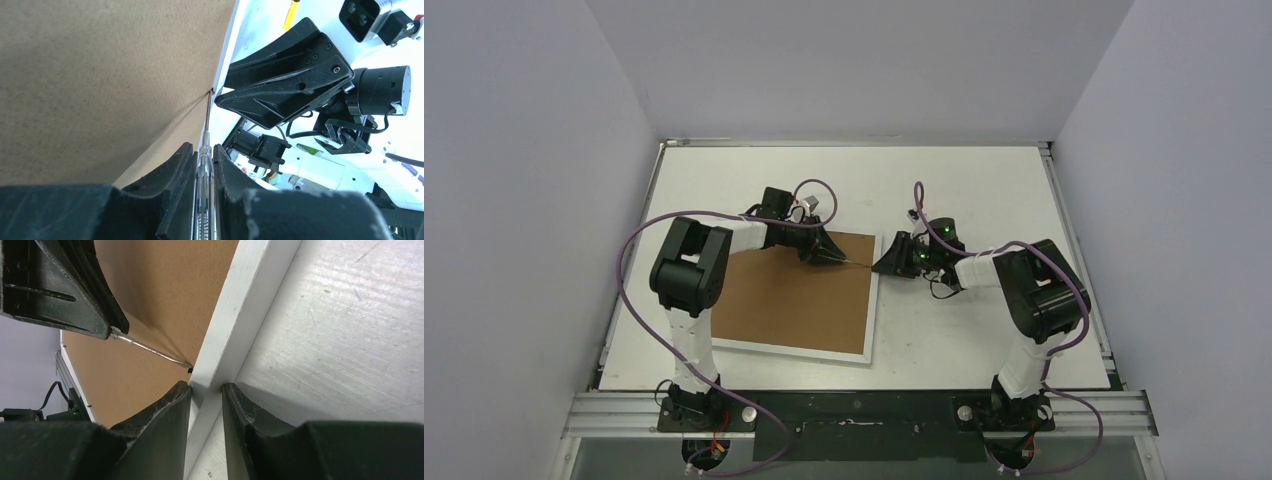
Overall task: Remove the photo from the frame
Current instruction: Release the photo frame item from the photo frame.
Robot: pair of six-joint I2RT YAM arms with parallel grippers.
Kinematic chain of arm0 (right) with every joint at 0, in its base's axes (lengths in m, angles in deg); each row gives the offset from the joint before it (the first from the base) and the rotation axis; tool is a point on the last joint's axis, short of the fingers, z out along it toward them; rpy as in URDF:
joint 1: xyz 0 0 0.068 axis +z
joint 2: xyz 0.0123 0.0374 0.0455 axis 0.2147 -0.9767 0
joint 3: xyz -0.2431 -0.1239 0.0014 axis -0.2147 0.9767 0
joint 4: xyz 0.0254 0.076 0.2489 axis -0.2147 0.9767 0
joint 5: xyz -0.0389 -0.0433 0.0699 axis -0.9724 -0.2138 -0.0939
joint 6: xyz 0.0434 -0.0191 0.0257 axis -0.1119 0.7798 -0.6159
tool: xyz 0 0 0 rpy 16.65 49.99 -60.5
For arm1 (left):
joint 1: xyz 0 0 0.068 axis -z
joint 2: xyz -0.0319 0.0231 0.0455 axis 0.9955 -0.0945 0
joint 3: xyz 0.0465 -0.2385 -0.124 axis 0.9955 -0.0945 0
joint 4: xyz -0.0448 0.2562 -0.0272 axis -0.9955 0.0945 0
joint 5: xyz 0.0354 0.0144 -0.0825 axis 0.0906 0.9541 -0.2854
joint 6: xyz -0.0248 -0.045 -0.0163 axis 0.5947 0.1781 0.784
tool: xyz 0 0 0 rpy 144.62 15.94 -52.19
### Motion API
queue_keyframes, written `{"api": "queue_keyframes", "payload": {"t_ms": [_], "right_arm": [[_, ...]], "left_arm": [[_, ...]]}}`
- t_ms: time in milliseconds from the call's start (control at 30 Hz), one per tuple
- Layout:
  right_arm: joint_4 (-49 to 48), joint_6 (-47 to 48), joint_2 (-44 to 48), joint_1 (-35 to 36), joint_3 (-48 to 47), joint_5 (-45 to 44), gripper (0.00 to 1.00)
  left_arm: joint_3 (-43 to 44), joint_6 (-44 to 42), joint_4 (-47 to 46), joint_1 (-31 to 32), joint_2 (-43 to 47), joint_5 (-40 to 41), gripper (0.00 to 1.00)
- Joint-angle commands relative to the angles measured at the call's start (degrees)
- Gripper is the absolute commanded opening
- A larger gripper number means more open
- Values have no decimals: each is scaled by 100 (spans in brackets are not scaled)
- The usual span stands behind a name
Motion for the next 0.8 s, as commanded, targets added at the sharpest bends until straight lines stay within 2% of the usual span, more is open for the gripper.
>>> {"api": "queue_keyframes", "payload": {"t_ms": [0, 500, 767], "right_arm": [[-306, 11, -22, 37, -122, 84, 23], [-331, -1, -49, 43, -118, 151, 21], [-340, -18, -78, 72, -140, 169, 12]], "left_arm": [[227, -157, -1, -35, -105, 44, 0], [314, -60, -73, 119, -199, 12, 0], [306, 182, -226, 481, -4, 168, 0]]}}
